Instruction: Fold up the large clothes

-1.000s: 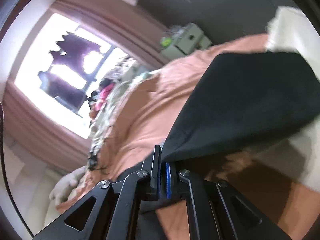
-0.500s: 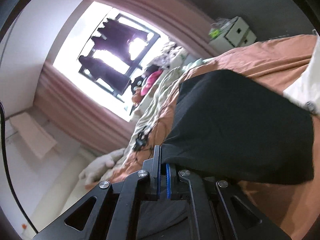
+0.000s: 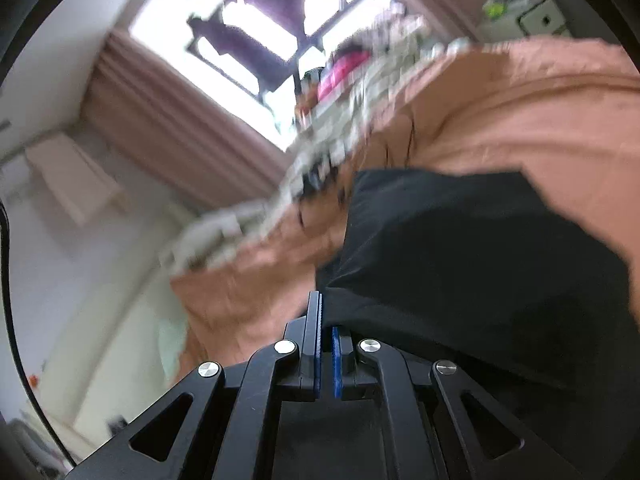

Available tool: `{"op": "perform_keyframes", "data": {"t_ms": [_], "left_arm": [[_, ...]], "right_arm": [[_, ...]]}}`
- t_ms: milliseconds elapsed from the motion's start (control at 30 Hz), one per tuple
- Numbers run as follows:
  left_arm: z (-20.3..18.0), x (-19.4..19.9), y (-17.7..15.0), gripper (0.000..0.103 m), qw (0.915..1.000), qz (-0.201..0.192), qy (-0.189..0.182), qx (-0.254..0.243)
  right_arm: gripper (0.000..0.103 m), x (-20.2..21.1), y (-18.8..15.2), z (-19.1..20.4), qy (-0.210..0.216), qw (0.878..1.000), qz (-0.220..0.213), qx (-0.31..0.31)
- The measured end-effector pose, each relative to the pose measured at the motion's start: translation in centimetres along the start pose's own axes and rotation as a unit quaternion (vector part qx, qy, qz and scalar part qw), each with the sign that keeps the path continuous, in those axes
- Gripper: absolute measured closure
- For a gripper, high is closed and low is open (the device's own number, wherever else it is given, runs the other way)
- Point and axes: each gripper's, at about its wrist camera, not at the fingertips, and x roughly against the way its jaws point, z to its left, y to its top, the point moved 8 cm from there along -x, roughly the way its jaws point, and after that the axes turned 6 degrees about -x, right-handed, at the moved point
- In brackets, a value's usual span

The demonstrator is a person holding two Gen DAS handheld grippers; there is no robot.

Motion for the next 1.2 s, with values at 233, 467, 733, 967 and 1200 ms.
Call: {"op": "perform_keyframes", "data": {"t_ms": [233,467,733,967,1200], "left_arm": [[-0.3,0.0,-0.1,0.014,1.0000,0.001,0.002,-0.008],[-1.4,-0.5,-0.5,0.014,0.9998,0.006,0.001,-0.021],[-2.1,-0.7,-0.8,0.014,0.9995,0.007,0.003,-0.031],[-1.6,-0.9,-0.6,0.014,0.9997,0.007,0.006,-0.025],[-0.4,0.1,0.2,0.014,0.9999,-0.004,0.003,-0.015]], "right_arm": [[0.032,-5.0,-5.8,-2.6,-0.051,0.990,0.127,-0.020],[0.032,-0.8,-5.4,-7.4,-0.085,0.984,0.097,-0.121],[0.032,3.6,-3.8,-13.5,-0.178,0.960,0.024,-0.214],[0.090,4.6,-2.9,-16.4,-0.206,0.950,-0.025,-0.235],[0.094,3.8,0.0,-9.2,-0.158,0.979,-0.077,-0.105]]}}
